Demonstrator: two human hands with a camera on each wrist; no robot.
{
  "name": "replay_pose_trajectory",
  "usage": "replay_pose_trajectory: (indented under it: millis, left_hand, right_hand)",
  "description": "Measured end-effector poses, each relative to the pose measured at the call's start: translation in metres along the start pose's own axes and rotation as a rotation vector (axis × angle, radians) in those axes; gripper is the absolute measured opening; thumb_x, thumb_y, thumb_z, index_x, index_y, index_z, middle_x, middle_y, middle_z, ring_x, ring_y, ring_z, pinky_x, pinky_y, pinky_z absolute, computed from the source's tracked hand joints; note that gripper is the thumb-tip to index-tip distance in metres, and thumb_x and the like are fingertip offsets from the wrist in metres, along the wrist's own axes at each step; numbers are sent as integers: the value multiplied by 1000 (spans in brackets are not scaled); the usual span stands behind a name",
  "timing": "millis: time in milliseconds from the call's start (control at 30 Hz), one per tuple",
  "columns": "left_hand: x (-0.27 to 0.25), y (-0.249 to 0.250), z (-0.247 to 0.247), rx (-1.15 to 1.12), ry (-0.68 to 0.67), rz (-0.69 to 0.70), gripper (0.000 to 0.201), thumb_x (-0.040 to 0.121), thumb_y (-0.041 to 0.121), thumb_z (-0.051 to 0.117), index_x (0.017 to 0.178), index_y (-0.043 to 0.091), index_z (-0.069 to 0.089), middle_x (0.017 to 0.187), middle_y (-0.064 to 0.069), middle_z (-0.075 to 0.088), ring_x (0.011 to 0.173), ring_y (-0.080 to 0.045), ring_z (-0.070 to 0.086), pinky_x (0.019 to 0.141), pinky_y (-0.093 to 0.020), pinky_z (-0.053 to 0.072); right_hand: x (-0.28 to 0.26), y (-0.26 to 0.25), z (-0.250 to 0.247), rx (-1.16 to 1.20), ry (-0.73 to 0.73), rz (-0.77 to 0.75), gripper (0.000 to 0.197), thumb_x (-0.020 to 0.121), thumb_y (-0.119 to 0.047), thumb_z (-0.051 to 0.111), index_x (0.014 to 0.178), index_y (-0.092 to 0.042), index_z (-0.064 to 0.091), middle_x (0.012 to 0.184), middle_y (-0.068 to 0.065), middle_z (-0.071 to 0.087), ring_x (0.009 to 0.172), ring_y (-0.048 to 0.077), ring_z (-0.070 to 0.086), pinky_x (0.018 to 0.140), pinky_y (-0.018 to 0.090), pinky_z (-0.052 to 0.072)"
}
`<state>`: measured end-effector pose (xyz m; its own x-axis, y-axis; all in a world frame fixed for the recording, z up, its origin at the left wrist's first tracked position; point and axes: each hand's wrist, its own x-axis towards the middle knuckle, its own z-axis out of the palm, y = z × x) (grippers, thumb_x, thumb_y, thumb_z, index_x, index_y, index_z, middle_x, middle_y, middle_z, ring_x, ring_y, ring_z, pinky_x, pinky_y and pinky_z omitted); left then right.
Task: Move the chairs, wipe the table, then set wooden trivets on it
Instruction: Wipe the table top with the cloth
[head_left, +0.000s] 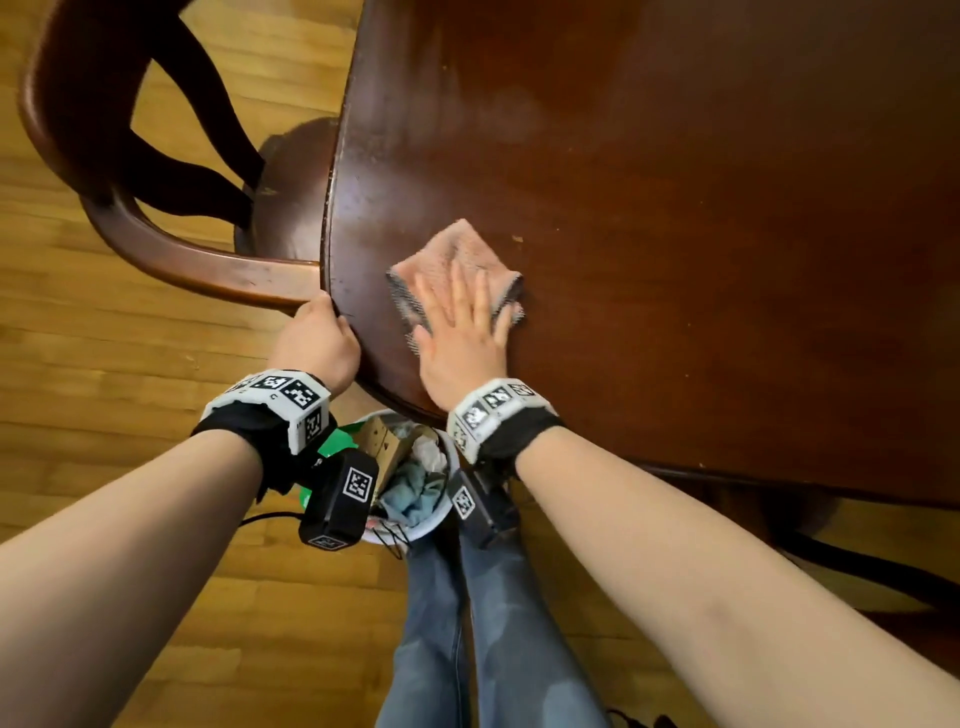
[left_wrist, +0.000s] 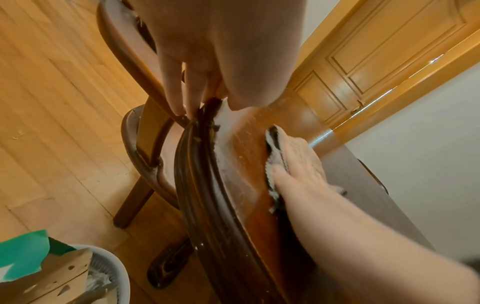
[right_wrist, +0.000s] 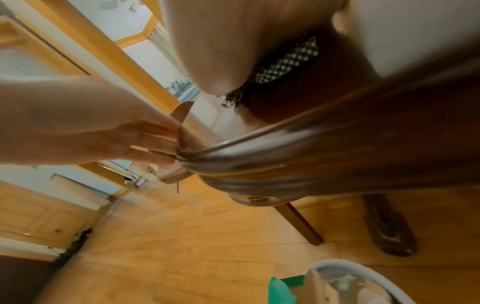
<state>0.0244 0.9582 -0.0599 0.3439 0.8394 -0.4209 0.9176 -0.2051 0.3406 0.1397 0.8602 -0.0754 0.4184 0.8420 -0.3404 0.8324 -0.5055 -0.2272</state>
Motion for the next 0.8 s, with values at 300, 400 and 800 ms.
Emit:
replay_pose_trajectory:
  millis: [300, 400, 800]
  left_hand:
    - [-30, -1, 31, -228, -14, -9, 74, 97, 42, 40, 149, 2, 7, 159, -18, 4, 147, -28, 7, 120, -38, 8]
    - [-49, 16, 39, -4, 24, -62, 86, 93, 58, 35, 151, 7, -2, 160, -7, -9, 148, -23, -4, 117, -45, 2]
    - [-98, 188, 125, 201, -64, 211, 104, 76, 76, 44, 152, 23, -5, 160, -1, -7, 147, -29, -6, 116, -57, 4]
  right_hand:
    - [-32, 33, 5, -85, -32, -222, 55, 101, -40, 27, 151, -37, 4, 161, -6, -5, 148, 19, -10, 118, 53, -2]
    - [-63, 77, 5, -90, -45, -191, 55, 102, -41, 24, 151, -37, 1, 161, -5, -8, 148, 20, -11, 118, 52, -2]
    - [-149, 327, -31, -42, -11, 243, 57, 100, -47, 18, 149, -39, -10, 160, -4, -10, 148, 20, -10, 117, 50, -1]
